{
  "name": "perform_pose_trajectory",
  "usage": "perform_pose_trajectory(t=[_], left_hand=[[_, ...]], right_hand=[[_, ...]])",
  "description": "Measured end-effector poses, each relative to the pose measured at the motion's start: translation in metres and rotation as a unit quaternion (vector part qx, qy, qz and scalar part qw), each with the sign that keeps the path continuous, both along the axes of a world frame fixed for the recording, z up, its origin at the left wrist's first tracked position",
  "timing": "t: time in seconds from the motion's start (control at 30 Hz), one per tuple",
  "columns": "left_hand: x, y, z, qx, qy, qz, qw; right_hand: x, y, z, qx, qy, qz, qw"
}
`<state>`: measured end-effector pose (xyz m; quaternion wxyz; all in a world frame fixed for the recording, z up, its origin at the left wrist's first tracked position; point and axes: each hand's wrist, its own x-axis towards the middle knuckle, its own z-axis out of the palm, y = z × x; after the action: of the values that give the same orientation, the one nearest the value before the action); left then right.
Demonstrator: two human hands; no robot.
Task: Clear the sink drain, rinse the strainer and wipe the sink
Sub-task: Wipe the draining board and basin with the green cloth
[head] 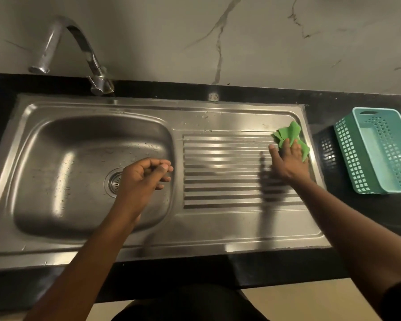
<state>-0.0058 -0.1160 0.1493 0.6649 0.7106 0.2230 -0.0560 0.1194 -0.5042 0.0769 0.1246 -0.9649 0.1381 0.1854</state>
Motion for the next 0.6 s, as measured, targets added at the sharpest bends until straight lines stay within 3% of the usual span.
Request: perform_pose_trajectory(t=[0.1, 0.17, 0.4, 0.6], left_hand=[[0.001, 0.002, 0.000, 0.000, -0.002, 0.001, 1.000], [0.004, 0.005, 0.000, 0.005, -0.002, 0.000, 1.000], [0.012, 0.029, -0.002, 0.031, -0.015, 0.021, 0.999], [0.020, 0.048, -0.005, 0.032, -0.018, 0.037, 0.999]], right_hand=[[0.009, 0.059, -0.003, 0.019, -0.024, -0.074, 0.997], [0.005, 0.110, -0.007, 0.032, -0.046, -0.039, 0.998], [-0.008, 0.292, -0.012, 0.099, -0.039, 0.248, 0.963], [-0.006, 0.282, -0.017, 0.006, -0.060, 0.445, 0.893]])
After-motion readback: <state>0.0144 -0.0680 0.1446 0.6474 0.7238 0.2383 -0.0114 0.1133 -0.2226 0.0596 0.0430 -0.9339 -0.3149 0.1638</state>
